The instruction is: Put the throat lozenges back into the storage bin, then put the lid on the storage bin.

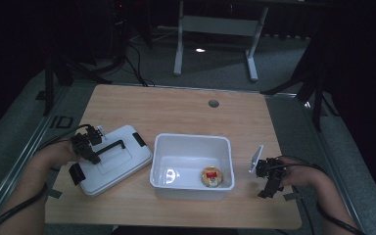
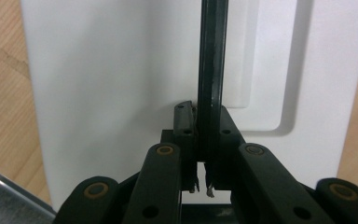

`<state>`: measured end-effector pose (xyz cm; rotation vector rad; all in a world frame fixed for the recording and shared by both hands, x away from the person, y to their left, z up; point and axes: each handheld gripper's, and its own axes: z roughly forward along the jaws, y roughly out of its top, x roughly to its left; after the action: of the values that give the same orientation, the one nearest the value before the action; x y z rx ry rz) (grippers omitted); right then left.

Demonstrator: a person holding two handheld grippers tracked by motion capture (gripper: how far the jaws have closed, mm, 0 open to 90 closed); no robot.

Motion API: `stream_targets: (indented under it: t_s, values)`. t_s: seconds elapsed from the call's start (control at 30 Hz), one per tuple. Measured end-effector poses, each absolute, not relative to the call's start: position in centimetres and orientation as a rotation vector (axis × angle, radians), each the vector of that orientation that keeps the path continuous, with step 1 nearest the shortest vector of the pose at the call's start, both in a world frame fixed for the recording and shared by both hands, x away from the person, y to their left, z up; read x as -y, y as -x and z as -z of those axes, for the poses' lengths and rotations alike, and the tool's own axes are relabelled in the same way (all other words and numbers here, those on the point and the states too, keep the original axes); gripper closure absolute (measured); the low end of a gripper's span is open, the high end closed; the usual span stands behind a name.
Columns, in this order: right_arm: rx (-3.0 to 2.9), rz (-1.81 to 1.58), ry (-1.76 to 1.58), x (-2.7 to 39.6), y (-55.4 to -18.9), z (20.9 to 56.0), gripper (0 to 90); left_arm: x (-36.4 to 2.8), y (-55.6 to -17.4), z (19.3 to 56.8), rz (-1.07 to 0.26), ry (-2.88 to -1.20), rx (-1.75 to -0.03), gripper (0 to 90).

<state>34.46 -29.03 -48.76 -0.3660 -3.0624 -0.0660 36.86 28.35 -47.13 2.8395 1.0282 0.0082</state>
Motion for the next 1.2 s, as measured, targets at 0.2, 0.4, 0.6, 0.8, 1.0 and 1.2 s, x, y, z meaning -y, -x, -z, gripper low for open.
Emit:
stream_targets:
  t_s: [0.2,0.4,0.6,0.8,1.0,1.2]
  values:
    - [3.077,0.074,0.369,29.1,-34.3,48.4,14.6,-29.0,-35.3,45.2,-0.022,-2.874,-0.97,83.4]
    - [3.077,0.09,0.373,29.1,-34.2,48.4,14.6,-29.9,-33.8,43.3,-0.028,-2.877,-0.944,83.4]
    - [3.067,0.102,0.384,29.2,-34.2,48.7,14.6,-30.6,-32.9,42.1,-0.014,-2.868,-0.929,83.4]
    - [3.062,0.098,0.388,29.2,-34.3,49.0,14.6,-30.9,-32.6,41.5,-0.009,-2.873,-0.915,83.4]
    - [3.067,0.117,0.386,29.3,-34.2,48.7,14.7,-30.7,-32.1,39.6,-0.034,-2.838,-0.866,83.4]
    - [3.082,0.145,0.41,29.2,-34.2,48.2,14.7,-29.7,-31.3,37.0,-0.08,-2.832,-0.79,83.4]
